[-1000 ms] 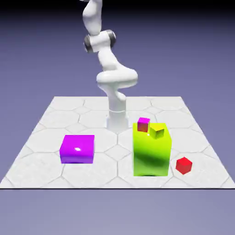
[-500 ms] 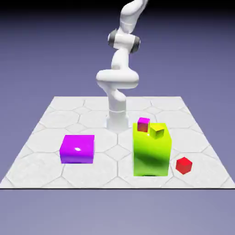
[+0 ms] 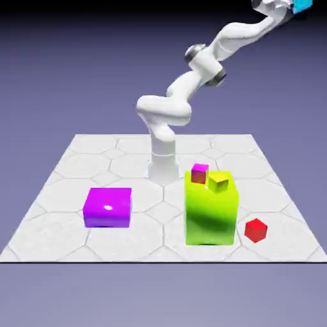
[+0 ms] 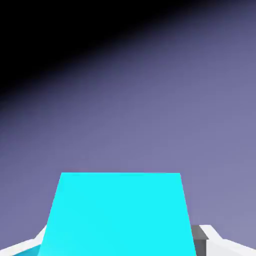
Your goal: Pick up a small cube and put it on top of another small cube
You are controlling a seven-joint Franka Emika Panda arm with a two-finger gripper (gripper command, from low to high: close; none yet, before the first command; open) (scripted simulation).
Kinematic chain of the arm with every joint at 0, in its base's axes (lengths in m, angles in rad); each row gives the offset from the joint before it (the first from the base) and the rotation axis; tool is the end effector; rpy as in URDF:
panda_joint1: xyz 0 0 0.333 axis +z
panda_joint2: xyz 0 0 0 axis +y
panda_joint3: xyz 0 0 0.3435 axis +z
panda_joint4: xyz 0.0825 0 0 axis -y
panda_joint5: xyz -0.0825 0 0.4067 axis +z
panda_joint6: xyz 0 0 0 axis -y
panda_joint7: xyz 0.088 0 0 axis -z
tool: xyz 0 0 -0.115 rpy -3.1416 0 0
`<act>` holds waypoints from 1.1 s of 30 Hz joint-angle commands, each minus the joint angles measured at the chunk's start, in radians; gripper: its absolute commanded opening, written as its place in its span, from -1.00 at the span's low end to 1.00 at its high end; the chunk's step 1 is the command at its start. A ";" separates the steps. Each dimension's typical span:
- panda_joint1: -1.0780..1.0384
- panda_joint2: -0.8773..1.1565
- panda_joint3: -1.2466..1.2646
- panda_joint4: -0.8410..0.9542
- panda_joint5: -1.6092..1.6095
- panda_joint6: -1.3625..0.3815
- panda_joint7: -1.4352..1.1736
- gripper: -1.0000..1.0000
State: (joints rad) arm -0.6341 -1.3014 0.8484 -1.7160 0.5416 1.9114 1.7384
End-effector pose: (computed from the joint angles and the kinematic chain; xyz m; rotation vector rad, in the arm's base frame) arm 0.1465 0.4911 0.7655 -1.8032 1.3687 -1.1786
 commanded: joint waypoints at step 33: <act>-0.825 -0.059 1.085 0.212 -0.020 -0.459 1.157 -1.00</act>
State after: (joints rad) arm -1.4594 -1.3608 1.9337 -1.5037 0.5207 1.4538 2.8953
